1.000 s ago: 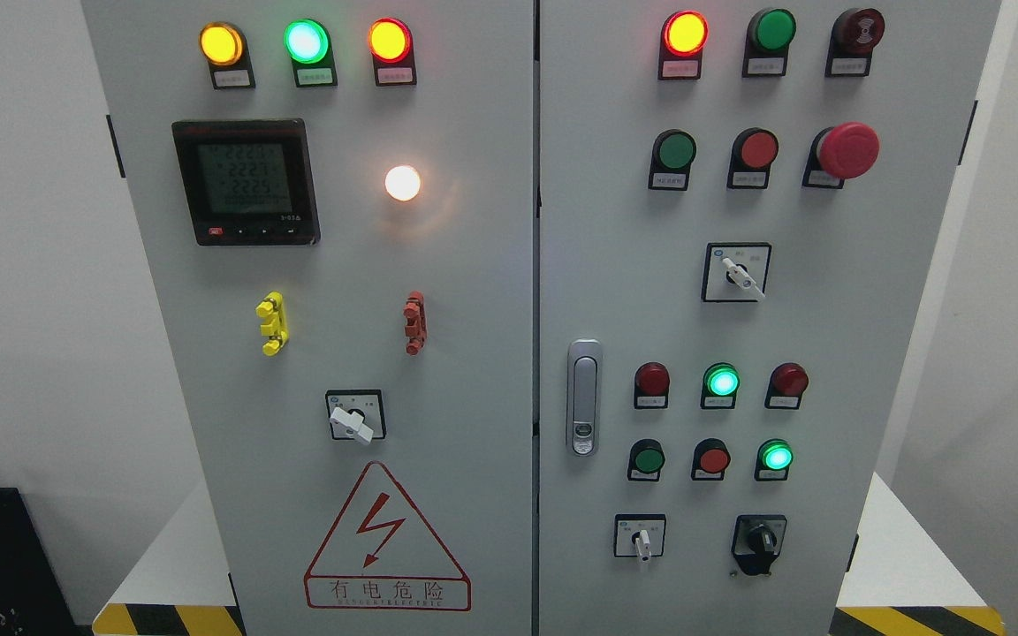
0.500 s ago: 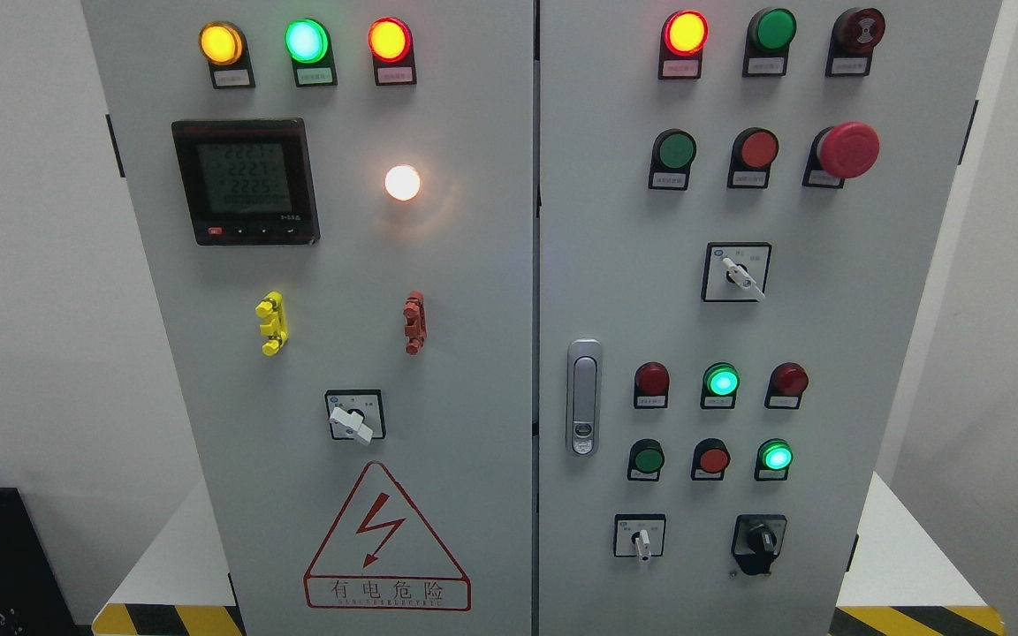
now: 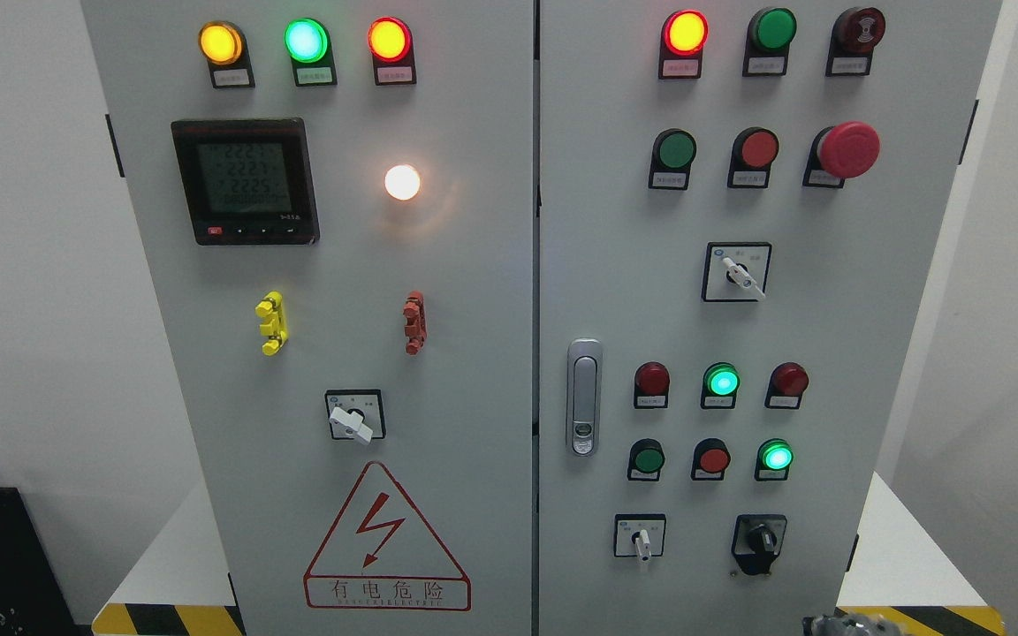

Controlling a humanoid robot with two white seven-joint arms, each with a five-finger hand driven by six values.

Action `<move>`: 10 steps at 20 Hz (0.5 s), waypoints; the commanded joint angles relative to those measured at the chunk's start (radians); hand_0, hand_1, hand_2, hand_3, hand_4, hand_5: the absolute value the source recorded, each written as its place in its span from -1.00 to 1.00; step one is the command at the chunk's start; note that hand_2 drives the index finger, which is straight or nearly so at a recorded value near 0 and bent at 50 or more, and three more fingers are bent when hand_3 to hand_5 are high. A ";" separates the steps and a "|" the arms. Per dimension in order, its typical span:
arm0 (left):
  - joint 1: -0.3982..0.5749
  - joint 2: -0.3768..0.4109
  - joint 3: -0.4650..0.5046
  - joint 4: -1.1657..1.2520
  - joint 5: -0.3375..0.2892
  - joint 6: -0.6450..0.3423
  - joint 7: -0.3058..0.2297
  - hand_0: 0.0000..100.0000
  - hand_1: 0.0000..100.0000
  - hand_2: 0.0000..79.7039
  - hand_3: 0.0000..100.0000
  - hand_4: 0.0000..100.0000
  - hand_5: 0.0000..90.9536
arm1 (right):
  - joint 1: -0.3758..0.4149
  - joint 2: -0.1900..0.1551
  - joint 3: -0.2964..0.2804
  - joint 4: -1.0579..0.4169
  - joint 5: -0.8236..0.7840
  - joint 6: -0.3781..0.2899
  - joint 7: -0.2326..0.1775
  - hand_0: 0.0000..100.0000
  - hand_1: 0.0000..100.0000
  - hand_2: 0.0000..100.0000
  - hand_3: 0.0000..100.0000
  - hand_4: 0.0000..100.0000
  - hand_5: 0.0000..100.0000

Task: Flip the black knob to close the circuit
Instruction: 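Raise the right hand up toward the black rotary knob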

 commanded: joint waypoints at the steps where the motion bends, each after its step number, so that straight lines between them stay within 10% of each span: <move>1: 0.034 0.001 0.011 -0.034 0.008 0.000 0.000 -1.00 -1.00 -1.00 -0.90 -0.95 -1.00 | -0.071 -0.001 0.016 0.131 0.007 0.004 -0.038 -1.00 -1.00 0.70 1.00 0.65 0.56; 10: 0.034 0.000 0.011 -0.034 0.008 0.000 0.000 -1.00 -1.00 -1.00 -0.90 -0.95 -1.00 | -0.168 -0.004 0.002 0.236 0.001 0.007 -0.052 -1.00 -1.00 0.72 1.00 0.66 0.57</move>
